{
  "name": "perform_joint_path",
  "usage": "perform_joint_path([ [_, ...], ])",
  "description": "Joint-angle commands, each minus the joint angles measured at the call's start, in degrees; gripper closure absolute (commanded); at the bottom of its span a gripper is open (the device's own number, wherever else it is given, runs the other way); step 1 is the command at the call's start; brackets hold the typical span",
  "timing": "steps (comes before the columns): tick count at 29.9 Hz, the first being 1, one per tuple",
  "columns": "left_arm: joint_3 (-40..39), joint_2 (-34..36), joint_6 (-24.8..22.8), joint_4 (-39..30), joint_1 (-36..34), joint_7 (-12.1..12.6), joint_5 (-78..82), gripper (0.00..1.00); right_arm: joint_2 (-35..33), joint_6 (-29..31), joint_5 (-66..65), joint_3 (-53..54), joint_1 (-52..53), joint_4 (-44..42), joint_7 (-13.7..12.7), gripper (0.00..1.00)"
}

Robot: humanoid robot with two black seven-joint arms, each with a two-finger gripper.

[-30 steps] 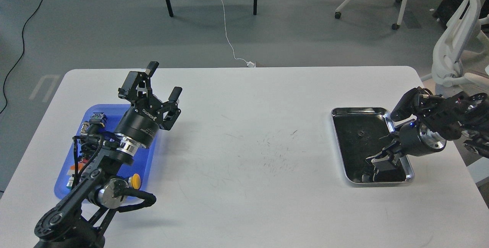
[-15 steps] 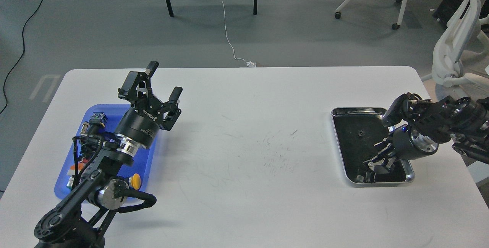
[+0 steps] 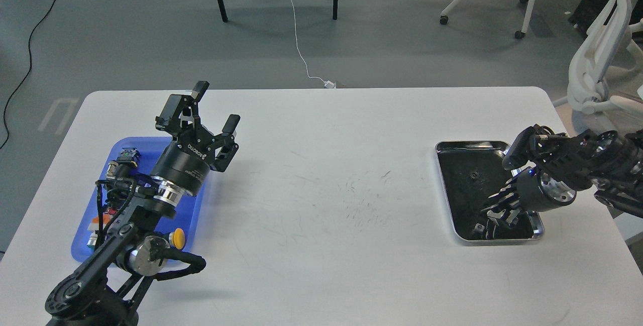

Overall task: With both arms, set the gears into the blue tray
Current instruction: 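Lift the black part and carry it toward the table center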

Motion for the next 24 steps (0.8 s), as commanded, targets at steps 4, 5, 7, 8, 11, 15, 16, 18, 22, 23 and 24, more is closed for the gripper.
perform_joint_path([
  [4,0.00,0.12,-0.03,-0.09,-0.06,0.00,0.00,0.02,0.25,-0.08,0.04,0.00,0.78,0.16,-0.02,0.87],
  [5,0.00,0.12,-0.03,-0.09,-0.06,0.00,0.00,0.02,0.08,-0.08,0.13,0.09,1.05,0.42,-0.02,0.87],
  [7,-0.09,0.12,-0.03,-0.09,-0.15,0.00,0.00,0.02,-0.36,-0.17,0.39,0.27,2.01,1.21,-0.02,0.87],
  [8,-0.09,0.12,-0.03,-0.18,-0.06,0.00,0.00,0.02,-0.80,-0.17,0.92,0.27,3.41,2.00,-0.02,0.87],
  [11,0.00,0.12,-0.03,-0.88,-0.06,0.00,0.00,0.02,-2.38,0.09,4.86,0.27,7.54,6.64,-0.02,0.86],
  [15,0.00,-0.05,-0.12,-1.14,-0.06,0.00,0.00,0.02,-1.60,0.36,13.91,0.26,12.38,11.67,-0.02,0.86],
  [16,0.00,-0.05,-0.12,-1.14,-0.06,0.00,0.00,0.02,-0.47,0.27,15.41,0.35,12.99,11.68,-0.02,0.86],
  [18,0.00,-0.14,-0.21,-1.14,-0.06,0.00,0.00,0.02,4.71,0.27,17.61,-0.08,14.23,10.71,-0.02,0.86],
  [22,0.00,0.73,-0.56,-1.14,-0.24,0.00,0.00,0.02,14.90,0.09,19.64,-0.26,14.50,4.31,-0.02,0.86],
  [23,-0.09,1.00,-0.65,-1.14,-0.15,-0.08,0.00,0.02,17.62,-0.17,20.17,-0.96,14.41,2.12,-0.02,0.86],
  [24,-0.26,1.44,-0.65,-1.14,-0.24,-0.09,0.00,0.02,19.74,-0.26,20.69,-1.83,14.41,0.53,-0.02,0.86],
])
